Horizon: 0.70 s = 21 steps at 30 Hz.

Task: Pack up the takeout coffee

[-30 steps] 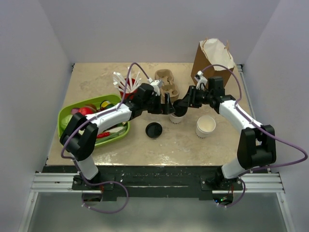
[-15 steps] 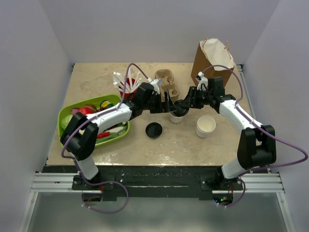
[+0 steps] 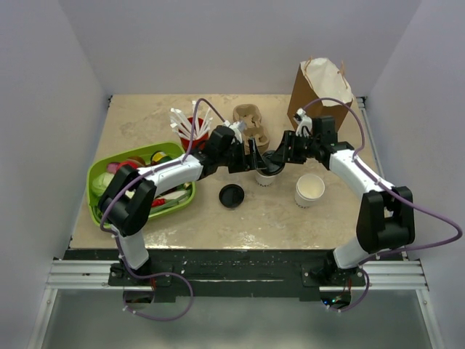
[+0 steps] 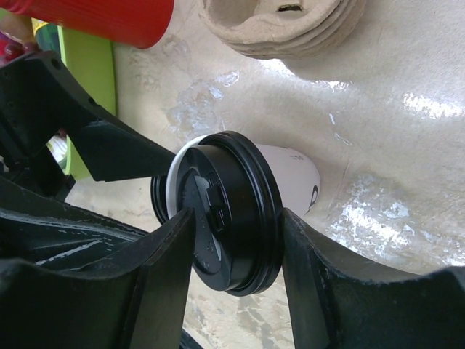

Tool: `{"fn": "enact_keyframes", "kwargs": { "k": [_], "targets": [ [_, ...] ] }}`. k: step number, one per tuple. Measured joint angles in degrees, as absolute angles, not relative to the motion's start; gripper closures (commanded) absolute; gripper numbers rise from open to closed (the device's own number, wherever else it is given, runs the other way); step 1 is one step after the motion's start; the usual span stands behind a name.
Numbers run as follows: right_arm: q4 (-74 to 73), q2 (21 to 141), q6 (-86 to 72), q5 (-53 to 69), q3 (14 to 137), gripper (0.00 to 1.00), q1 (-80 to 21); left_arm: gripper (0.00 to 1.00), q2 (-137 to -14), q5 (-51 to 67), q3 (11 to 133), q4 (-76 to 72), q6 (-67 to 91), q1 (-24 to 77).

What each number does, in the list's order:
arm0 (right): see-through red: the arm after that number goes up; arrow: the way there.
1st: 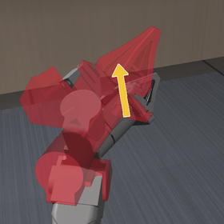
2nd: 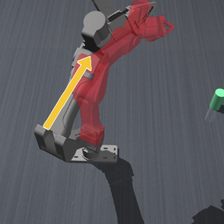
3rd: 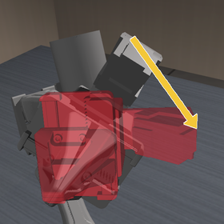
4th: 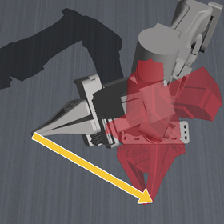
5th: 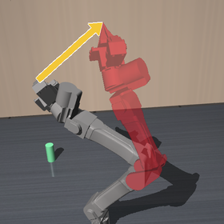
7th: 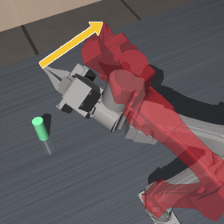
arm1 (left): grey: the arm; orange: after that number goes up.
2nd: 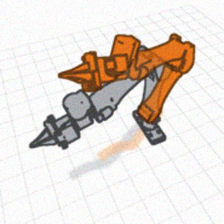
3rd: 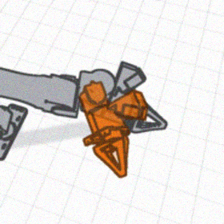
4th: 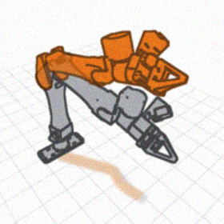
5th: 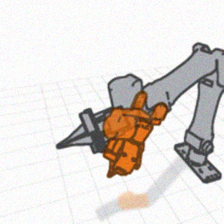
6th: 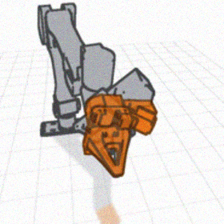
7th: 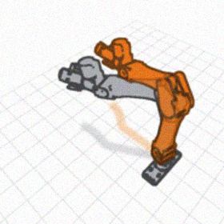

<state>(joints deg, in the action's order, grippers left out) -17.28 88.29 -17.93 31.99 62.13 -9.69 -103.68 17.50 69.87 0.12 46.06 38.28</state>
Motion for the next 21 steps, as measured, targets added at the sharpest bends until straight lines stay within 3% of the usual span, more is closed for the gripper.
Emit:
{"fn": "enact_keyframes", "kwargs": {
  "k": [21],
  "targets": [
    [-17.2,89.9,-17.7,33.0,62.2,0.44,-9.7,0.22,-104.2,16.7,70.0,-1.0,50.5,38.3]
  ]
}}
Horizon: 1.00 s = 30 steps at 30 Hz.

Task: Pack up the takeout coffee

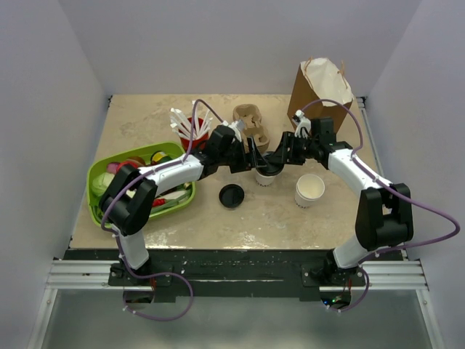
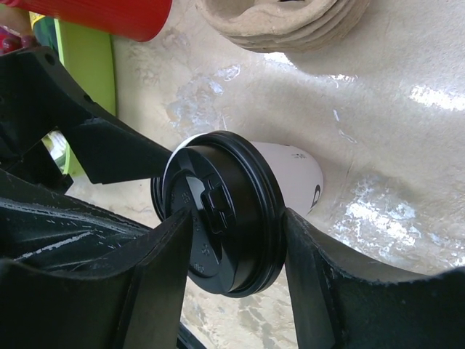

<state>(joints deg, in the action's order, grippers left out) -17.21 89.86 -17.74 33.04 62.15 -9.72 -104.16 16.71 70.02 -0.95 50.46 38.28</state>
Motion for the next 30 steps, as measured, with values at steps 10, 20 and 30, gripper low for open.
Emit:
{"fn": "enact_keyframes", "kwargs": {
  "k": [10,20,30],
  "targets": [
    [-18.1,89.9,-17.5,30.6,62.2,0.43,-11.5,0.23,-104.2,16.7,69.8,-2.7,52.0,38.3],
    [-19.1,89.9,-16.8,27.8,62.8,0.41,-12.5,0.28,-104.2,16.6,69.5,-2.7,53.0,38.3],
    [-19.8,89.9,-16.6,25.6,63.0,0.38,-12.8,0.29,-104.2,16.2,68.7,-2.9,53.8,38.3]
  ]
}}
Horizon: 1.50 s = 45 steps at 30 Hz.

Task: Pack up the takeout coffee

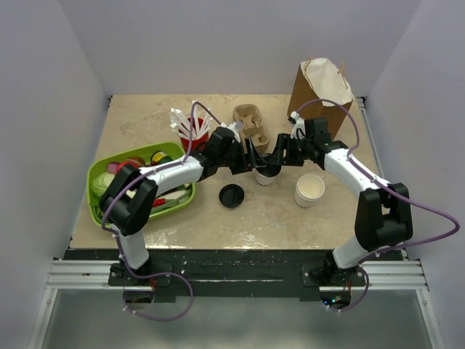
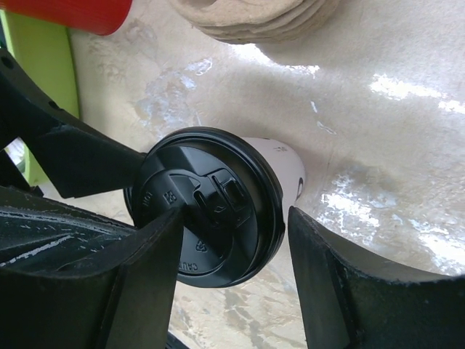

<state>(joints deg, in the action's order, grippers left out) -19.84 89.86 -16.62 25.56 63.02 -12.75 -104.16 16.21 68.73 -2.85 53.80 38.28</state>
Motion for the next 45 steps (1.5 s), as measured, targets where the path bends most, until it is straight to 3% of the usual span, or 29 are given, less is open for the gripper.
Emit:
{"fn": "enact_keyframes", "kwargs": {
  "k": [31,45],
  "targets": [
    [-19.8,89.4,-15.7,25.0,63.0,0.41,-15.1,0.43,-104.1,15.2,67.4,-4.3,57.8,38.2],
    [-18.4,88.1,-21.0,23.3,61.4,0.41,-15.1,0.40,-103.8,15.7,64.8,-7.4,59.3,38.0]
  ]
}}
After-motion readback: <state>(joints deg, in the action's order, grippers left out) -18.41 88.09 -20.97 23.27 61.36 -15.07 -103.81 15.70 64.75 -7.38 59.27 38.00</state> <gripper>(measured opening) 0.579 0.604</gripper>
